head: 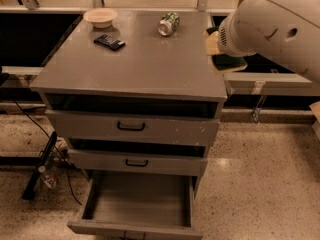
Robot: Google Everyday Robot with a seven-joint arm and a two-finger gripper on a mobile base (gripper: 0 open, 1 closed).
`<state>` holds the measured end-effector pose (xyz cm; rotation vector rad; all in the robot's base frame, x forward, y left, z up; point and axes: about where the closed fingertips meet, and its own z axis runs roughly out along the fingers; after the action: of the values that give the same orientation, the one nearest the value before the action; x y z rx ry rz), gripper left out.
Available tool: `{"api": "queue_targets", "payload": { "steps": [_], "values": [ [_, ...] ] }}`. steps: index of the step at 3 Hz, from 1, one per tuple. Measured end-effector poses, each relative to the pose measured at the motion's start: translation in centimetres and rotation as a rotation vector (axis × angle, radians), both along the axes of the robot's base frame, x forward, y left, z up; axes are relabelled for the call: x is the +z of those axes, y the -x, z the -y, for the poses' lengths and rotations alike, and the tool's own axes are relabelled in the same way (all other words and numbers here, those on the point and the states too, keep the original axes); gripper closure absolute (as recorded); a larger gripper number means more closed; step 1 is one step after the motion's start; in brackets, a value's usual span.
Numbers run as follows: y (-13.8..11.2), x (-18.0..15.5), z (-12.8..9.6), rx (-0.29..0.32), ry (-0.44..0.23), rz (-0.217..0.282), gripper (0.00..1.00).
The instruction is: Place sponge into bottom drawer
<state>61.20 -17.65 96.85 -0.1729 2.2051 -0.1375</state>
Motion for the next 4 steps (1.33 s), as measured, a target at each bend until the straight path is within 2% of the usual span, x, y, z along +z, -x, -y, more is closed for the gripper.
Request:
{"api": "queue_targets", "payload": {
  "steps": [1,2,3,4],
  "values": [
    [0.6,-3.1,1.7,-0.02,0.003,-0.088,1.0],
    [0.6,-3.1,1.7,-0.019,0.003,-0.088,1.0],
    [2.5,-4.2,1.0,0.003,-0.03,-0.104,1.0],
    [5.6,-6.5,-0.1,0.023,-0.083,-0.145,1.0]
  ]
}}
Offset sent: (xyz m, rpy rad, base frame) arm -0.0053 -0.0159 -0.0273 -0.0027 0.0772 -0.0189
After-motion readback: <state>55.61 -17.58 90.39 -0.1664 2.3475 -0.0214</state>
